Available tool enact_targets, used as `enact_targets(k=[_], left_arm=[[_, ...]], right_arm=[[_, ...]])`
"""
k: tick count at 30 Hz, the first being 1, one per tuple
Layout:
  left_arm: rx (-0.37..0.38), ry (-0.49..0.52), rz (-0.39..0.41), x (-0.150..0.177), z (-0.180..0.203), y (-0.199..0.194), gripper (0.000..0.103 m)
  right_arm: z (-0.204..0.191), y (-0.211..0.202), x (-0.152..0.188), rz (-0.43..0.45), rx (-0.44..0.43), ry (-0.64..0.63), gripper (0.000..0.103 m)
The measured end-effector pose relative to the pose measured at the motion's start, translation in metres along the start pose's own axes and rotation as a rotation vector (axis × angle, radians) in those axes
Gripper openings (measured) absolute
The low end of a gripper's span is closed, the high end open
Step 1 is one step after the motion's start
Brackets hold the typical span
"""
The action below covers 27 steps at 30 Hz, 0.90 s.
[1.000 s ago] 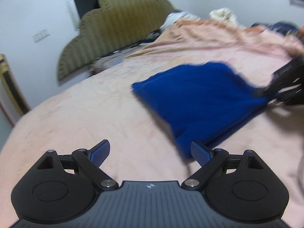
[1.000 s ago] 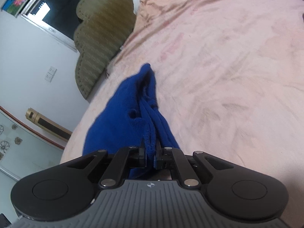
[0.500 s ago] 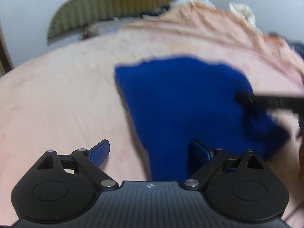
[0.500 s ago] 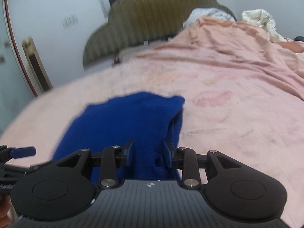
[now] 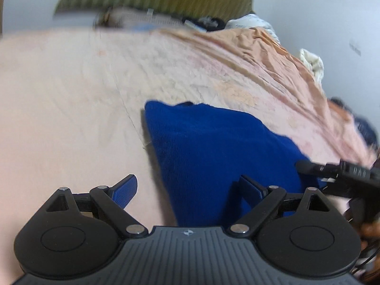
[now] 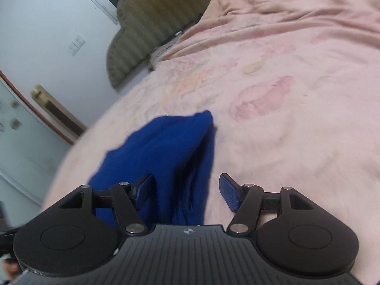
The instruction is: Fold small clothes
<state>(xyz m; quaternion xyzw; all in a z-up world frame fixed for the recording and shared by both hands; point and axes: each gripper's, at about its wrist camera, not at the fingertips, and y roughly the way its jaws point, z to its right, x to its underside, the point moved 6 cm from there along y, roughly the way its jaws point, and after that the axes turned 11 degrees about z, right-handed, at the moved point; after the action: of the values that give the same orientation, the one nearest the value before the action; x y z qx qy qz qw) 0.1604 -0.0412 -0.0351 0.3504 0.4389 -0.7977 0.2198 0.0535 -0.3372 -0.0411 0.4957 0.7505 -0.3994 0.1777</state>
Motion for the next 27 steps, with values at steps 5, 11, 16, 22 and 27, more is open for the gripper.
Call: enact_targets(k=[5, 11, 16, 22, 27], left_arm=[[0.133, -0.194, -0.011, -0.014, -0.013, 0.030, 0.093], [0.178, -0.297, -0.004, -0.031, -0.023, 0.063, 0.053], [0.136, -0.174, 0.025, -0.034, -0.015, 0.067, 0.020], [0.090, 0.073, 0.148, -0.059, 0.017, 0.059, 0.015], [-0.099, 0.221, 0.151, -0.080, 0.016, 0.087, 0.013]], right_arm=[[-0.010, 0.036, -0.013, -0.069, -0.102, -0.022, 0.068], [-0.020, 0.080, -0.027, -0.103, -0.179, -0.054, 0.048], [-0.020, 0.089, -0.032, -0.081, -0.176, -0.076, 0.023], [-0.042, 0.069, -0.040, 0.045, -0.184, -0.184, 0.020], [-0.038, 0.081, -0.064, 0.122, -0.037, -0.210, 0.014]])
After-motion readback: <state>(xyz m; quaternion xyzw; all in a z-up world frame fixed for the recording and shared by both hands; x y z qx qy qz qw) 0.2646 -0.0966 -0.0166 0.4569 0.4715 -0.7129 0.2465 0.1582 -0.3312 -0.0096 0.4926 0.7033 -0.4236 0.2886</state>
